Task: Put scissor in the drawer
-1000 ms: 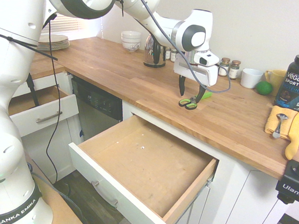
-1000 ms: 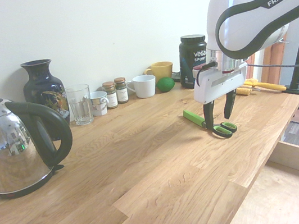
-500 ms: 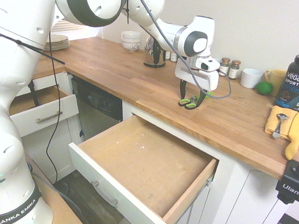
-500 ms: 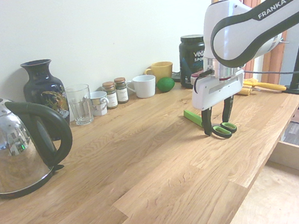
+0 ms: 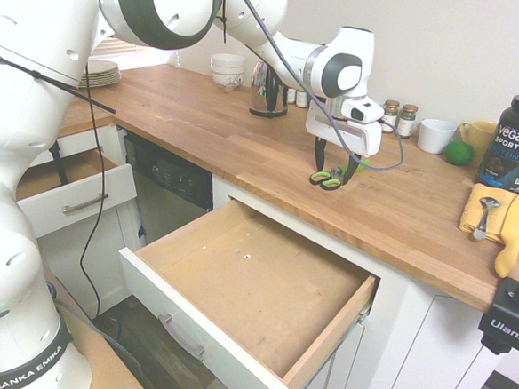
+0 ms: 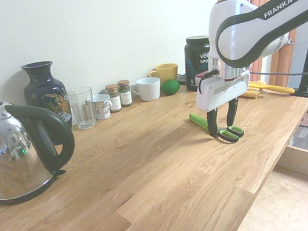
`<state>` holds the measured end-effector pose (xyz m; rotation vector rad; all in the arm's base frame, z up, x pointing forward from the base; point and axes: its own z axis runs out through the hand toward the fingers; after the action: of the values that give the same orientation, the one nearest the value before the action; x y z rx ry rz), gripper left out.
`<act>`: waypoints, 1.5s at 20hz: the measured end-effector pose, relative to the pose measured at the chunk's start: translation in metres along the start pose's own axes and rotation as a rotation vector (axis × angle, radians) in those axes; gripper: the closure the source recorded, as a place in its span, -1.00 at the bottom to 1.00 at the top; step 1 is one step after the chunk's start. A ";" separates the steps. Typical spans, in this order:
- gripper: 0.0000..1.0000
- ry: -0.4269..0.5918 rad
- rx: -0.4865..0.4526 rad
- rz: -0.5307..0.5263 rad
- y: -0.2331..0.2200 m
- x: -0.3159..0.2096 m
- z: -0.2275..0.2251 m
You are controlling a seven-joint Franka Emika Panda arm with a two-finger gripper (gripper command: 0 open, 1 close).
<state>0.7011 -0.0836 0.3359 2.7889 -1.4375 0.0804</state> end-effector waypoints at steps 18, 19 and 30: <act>1.00 -0.005 0.003 0.000 -0.001 0.001 0.003; 1.00 -0.005 0.003 0.000 -0.001 0.001 0.003; 1.00 0.013 0.030 -0.006 0.000 -0.003 -0.037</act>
<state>0.6972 -0.0803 0.3729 2.8109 -1.4378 0.1206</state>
